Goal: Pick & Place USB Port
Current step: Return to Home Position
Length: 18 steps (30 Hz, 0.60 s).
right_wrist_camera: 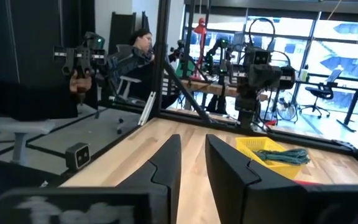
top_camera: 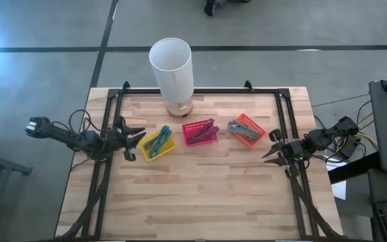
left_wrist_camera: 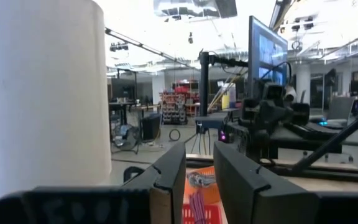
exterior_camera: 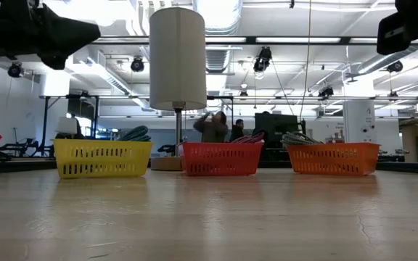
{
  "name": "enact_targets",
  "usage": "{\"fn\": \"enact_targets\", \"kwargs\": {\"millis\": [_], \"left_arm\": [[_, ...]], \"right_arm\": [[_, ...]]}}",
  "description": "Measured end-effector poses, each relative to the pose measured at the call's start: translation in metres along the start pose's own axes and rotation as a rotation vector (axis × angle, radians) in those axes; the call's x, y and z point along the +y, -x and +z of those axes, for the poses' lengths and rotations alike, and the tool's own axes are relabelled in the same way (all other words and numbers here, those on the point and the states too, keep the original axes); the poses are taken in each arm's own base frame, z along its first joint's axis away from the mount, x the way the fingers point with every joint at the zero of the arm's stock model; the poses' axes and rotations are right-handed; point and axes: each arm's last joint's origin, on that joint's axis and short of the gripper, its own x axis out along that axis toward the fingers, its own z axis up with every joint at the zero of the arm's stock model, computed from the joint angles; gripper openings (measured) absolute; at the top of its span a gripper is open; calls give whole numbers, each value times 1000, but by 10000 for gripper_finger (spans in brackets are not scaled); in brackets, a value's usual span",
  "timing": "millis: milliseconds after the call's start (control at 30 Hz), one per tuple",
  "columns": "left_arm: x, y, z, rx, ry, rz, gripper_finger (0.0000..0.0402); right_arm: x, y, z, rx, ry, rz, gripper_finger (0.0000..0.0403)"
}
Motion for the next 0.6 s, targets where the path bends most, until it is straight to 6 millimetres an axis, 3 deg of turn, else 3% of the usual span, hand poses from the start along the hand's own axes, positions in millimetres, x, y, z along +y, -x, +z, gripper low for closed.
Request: {"fn": "enact_targets", "kwargs": {"millis": [600], "left_arm": [[-1, 0, -7, 59, -11, -5, 90]], "right_arm": [[3, -8, -34, 54, -9, 2, 59]]}}
